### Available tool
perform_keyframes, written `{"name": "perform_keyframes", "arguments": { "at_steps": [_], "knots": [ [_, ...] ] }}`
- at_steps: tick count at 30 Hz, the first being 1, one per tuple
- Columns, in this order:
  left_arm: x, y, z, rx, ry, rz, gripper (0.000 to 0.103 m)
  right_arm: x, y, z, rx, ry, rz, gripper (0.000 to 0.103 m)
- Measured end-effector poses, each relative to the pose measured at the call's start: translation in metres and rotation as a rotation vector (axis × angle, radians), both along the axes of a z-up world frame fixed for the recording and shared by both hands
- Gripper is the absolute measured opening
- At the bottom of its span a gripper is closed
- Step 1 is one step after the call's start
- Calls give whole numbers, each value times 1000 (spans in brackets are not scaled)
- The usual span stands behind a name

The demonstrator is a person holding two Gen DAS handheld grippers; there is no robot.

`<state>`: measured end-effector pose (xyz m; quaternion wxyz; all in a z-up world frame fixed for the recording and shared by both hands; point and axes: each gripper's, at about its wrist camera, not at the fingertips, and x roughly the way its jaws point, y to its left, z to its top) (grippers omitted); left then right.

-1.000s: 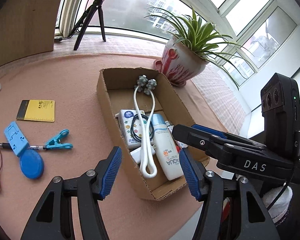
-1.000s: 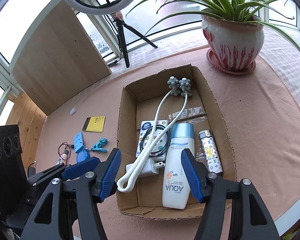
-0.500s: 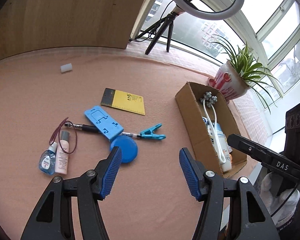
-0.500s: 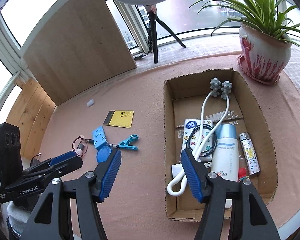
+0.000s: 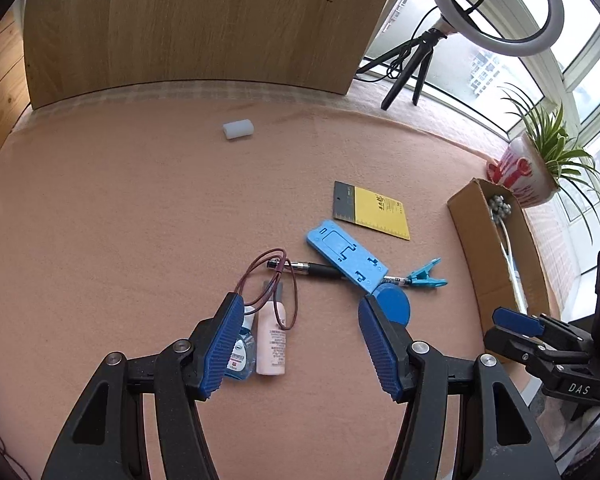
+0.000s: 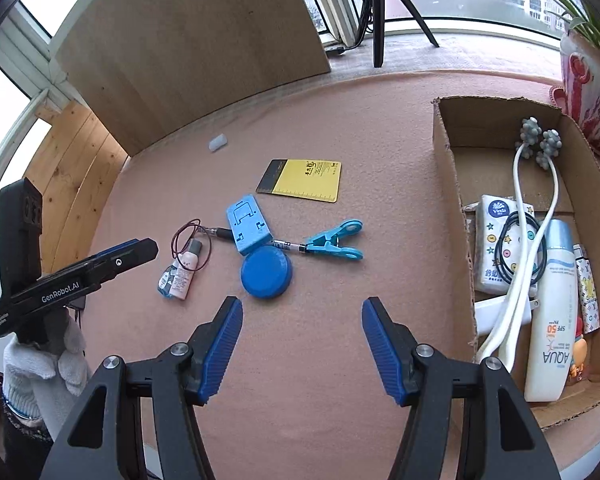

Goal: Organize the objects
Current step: 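Grasp the dark red cable with the left gripper while the right gripper grasps the blue round case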

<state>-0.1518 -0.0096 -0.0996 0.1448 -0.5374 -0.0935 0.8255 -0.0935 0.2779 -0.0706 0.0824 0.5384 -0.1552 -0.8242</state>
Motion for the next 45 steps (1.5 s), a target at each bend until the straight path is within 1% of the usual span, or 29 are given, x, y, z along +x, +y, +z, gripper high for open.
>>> {"name": "perform_keyframes", "arguments": {
  "at_steps": [6, 10, 11, 12, 14, 21, 25, 28, 30, 34, 37, 39, 41, 42, 45],
  "knots": [
    [-18, 4, -19, -6, -39, -12, 62, -13, -23, -19, 7, -45, 33, 58],
    [-25, 9, -28, -15, -53, -29, 62, -21, -31, -29, 18, -67, 46, 58],
    [-27, 10, -31, -17, -58, -32, 61, -22, -33, -31, 22, -70, 50, 58],
    [-28, 11, -32, -18, -62, -36, 59, -24, -35, -33, 26, -72, 54, 58],
    [-31, 13, -36, -19, -69, -41, 52, -28, -39, -36, 36, -78, 63, 59],
    [-36, 13, -40, -13, -69, -47, 41, -42, -56, -49, 94, -96, 104, 59],
    [-38, 10, -41, -7, -70, -43, 28, -49, -62, -55, 114, -104, 116, 59],
    [-38, 6, -41, 1, -67, -32, 23, -54, -68, -59, 142, -112, 132, 59],
    [-39, 2, -41, 7, -64, -19, 22, -56, -72, -61, 154, -115, 142, 59],
    [-41, -5, -41, 10, -65, -7, 16, -60, -79, -65, 184, -115, 154, 59],
    [-39, -11, -39, 46, -58, 6, 16, -62, -84, -66, 214, -107, 163, 59],
    [-37, -14, -35, 59, -54, 11, 25, -62, -86, -66, 213, -107, 166, 59],
    [-34, -14, -30, 56, -38, 9, 48, -61, -85, -65, 204, -108, 166, 59],
    [-33, -13, -28, 52, -33, 4, 52, -61, -85, -66, 203, -108, 166, 59],
    [-30, -4, -25, 35, -26, -29, 53, -59, -85, -66, 202, -106, 168, 60]
  ]
}}
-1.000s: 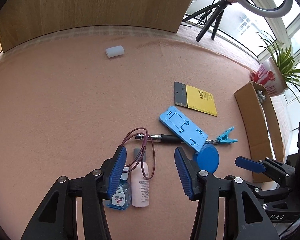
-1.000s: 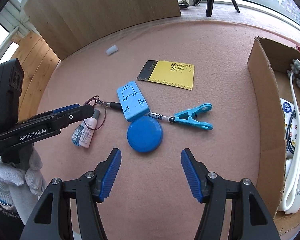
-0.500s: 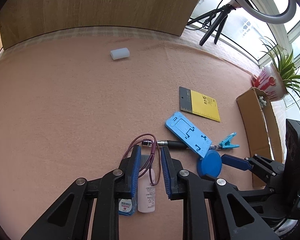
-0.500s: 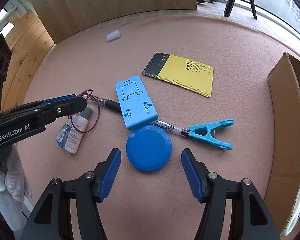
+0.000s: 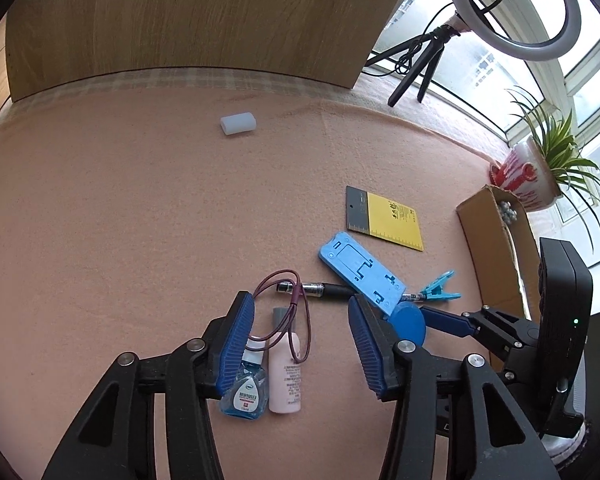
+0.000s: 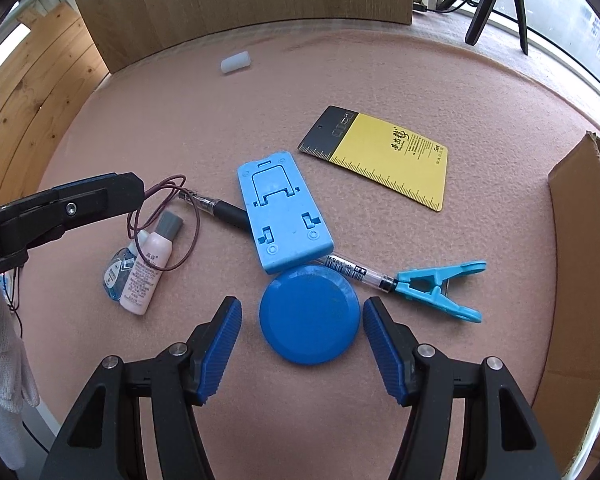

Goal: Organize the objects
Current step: 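Grasp the dark red cable with the left gripper while the right gripper grasps the blue round case, then carry the cable and blue round case over the box with both grippers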

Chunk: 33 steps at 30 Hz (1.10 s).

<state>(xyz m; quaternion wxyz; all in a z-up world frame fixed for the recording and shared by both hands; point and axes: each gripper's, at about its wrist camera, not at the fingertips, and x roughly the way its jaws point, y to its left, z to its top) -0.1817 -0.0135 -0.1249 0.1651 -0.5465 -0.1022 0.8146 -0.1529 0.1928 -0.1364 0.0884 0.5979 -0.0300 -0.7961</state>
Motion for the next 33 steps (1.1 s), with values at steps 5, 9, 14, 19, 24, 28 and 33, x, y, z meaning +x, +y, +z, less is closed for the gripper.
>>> {"name": "perform_keyframes", "arguments": {
  "at_steps": [5, 9, 14, 19, 24, 28, 33],
  "knots": [
    [-3, 12, -12, -66, -17, -29, 49, 2, -1, 0, 6, 4, 3, 60],
    [-7, 13, -21, -77, -33, -28, 33, -1, -8, -1, 14, 9, 7, 60],
    [-9, 11, -24, -72, -40, -24, 12, 1, -13, -2, 54, 21, 28, 60],
    [-9, 4, -19, -55, -28, 3, 6, 2, -16, -2, 77, 30, 40, 55],
    [-7, -4, -15, -38, -23, 26, 3, 4, -11, -2, 53, 28, 41, 47],
    [-4, -11, -6, -14, -7, 51, 3, 8, -7, 3, 19, 29, 35, 46],
    [1, -12, 14, 17, 30, 65, 3, 18, 2, 14, -10, 48, 30, 46]
  ]
}}
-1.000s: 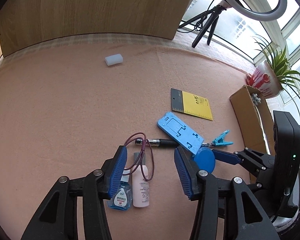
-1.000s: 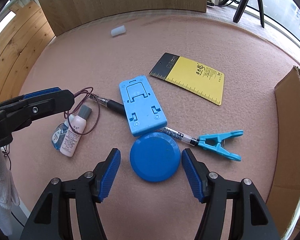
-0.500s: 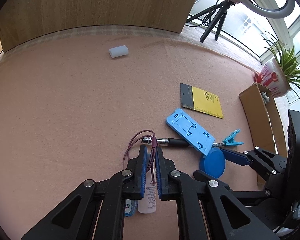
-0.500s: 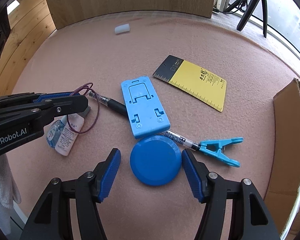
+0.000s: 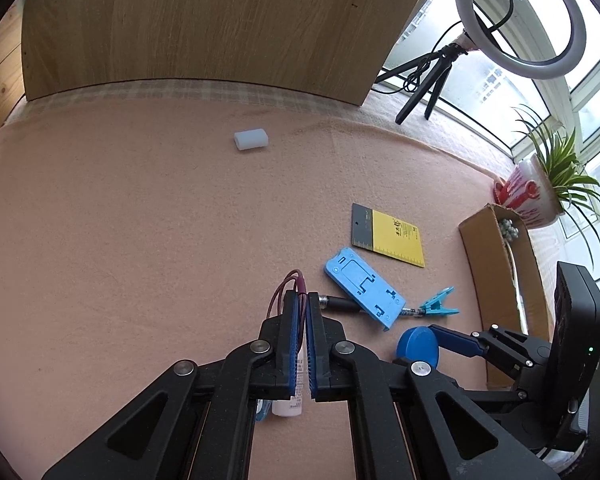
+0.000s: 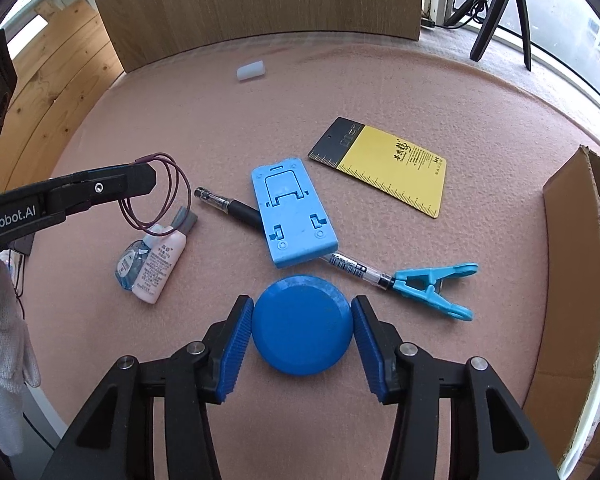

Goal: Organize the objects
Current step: 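Carry the cable and blue round case over the box with both grippers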

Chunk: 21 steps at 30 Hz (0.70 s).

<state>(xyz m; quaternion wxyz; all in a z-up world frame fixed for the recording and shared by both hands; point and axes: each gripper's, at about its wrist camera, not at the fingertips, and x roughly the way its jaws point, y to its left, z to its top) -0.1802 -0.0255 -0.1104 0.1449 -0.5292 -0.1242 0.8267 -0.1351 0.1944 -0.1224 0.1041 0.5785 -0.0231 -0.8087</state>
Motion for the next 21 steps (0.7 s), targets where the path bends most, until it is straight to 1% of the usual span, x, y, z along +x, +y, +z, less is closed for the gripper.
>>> {"name": "perform_keyframes", "arguments": {
  "at_steps": [6, 11, 16, 21],
  "knots": [
    [11, 11, 20, 24, 38, -23, 3, 15, 17, 21, -37, 41, -24, 46],
    [20, 35, 35, 49, 64, -62, 3, 28, 40, 38, -63, 72, -63, 46],
    [32, 73, 49, 81, 87, -126, 3, 45, 68, 57, -71, 113, -109, 46],
    [43, 120, 60, 112, 101, -204, 3, 65, 107, 69, -67, 141, -168, 46]
  ]
}}
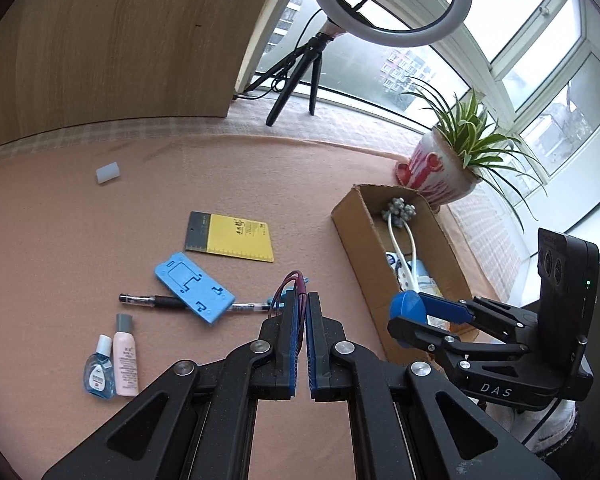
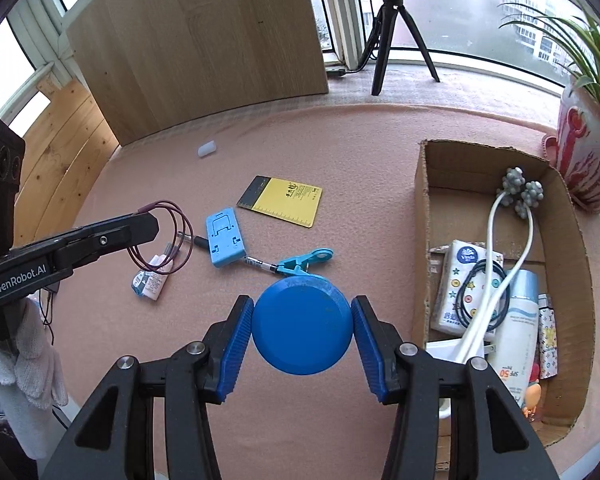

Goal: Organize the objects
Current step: 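Carry the cable and blue round case over the box with both grippers, then open both grippers to drop the cable and blue case into the box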

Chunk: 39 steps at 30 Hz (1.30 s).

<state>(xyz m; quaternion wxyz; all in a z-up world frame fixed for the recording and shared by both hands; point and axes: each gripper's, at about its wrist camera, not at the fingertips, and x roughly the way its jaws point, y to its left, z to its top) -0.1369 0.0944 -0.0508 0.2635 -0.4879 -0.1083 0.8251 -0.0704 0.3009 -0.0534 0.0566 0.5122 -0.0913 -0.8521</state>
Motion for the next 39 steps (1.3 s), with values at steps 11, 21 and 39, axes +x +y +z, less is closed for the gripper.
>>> {"name": "perform_keyframes", "arguments": {
  "at_steps": [11, 21, 39],
  "knots": [
    [26, 107, 13, 34, 14, -176, 3, 34, 93, 9, 20, 20, -162, 46],
    [44, 183, 5, 48, -6, -295, 3, 51, 147, -5, 6, -10, -250, 46],
    [49, 210, -22, -29, -32, -303, 60, 59, 182, -24, -36, -31, -311, 48]
  ]
}}
